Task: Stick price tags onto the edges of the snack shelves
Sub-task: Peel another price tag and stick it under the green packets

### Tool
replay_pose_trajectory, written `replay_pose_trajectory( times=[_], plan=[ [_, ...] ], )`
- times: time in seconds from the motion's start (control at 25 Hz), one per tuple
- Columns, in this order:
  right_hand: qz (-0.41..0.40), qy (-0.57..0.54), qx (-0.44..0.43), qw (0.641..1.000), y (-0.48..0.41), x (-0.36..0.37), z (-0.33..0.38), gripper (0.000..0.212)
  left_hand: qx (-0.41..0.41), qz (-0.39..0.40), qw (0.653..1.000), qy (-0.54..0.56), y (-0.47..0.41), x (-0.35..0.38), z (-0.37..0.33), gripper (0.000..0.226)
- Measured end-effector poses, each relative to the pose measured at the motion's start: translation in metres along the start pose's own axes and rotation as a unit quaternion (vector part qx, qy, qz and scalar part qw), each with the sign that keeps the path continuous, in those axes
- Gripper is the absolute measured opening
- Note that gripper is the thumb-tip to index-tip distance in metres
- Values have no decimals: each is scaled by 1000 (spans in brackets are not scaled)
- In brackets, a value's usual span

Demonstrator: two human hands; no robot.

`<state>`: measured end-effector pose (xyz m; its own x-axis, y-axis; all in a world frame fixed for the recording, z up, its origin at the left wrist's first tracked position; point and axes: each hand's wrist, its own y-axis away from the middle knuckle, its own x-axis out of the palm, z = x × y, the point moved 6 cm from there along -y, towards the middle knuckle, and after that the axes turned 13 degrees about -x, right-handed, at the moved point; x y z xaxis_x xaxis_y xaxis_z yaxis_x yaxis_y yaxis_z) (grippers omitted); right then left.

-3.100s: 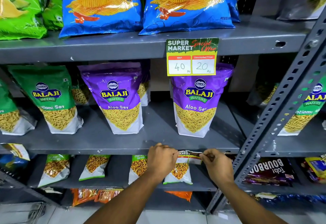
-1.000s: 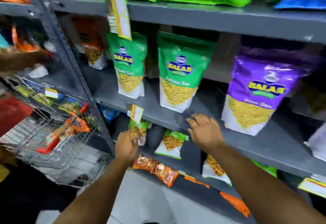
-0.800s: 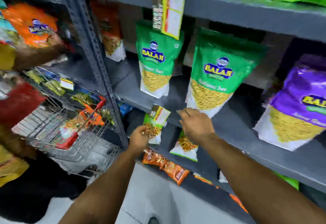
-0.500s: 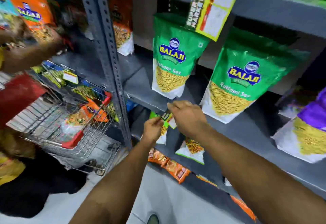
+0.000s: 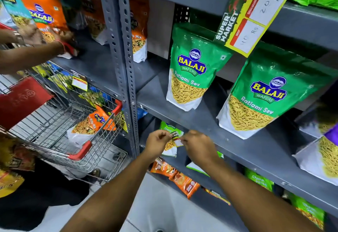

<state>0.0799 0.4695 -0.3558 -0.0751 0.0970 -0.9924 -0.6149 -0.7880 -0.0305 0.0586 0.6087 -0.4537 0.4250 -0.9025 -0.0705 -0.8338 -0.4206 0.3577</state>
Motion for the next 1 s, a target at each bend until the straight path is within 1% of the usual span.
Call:
replay_pose_trajectory(
  times=[0.08, 0.2, 0.32, 0.48, 0.6, 0.72, 0.8, 0.88, 0.92, 1.0],
  plan=[
    [-14, -38, 21, 999, 3, 7, -4, 17, -4, 2, 1000, -27, -2, -14, -1, 18],
    [-43, -82, 62, 994, 3, 6, -13, 18, 16, -14, 998, -60, -10, -27, -15, 14],
    [-31, -70, 107, 991, 0, 5, -23, 17, 44, -52, 989, -131, -12, -26, -36, 5],
    [-23, -58, 142, 988, -3, 6, -35, 14, 53, -97, 968, -224, -10, -22, -51, 13],
    [-29, -54, 147, 987, -4, 6, -39, 12, 57, -123, 956, -259, -11, -18, -54, 17],
    [-19, -46, 149, 988, -6, 7, -40, 13, 65, -145, 945, -284, -14, -17, -57, 20],
    [-10, -45, 154, 987, -8, 7, -41, 14, 82, -159, 932, -316, -13, -15, -61, 22],
    [-28, -72, 180, 981, -10, 3, -48, 10, 97, -189, 904, -372, -12, -14, -66, 24],
    [-41, -93, 198, 975, -11, 0, -52, 17, 90, -210, 892, -389, -10, -16, -68, 27],
    [-47, -120, 216, 968, -15, -5, -56, 33, 47, -253, 889, -380, -8, -24, -73, 38]
  ],
)
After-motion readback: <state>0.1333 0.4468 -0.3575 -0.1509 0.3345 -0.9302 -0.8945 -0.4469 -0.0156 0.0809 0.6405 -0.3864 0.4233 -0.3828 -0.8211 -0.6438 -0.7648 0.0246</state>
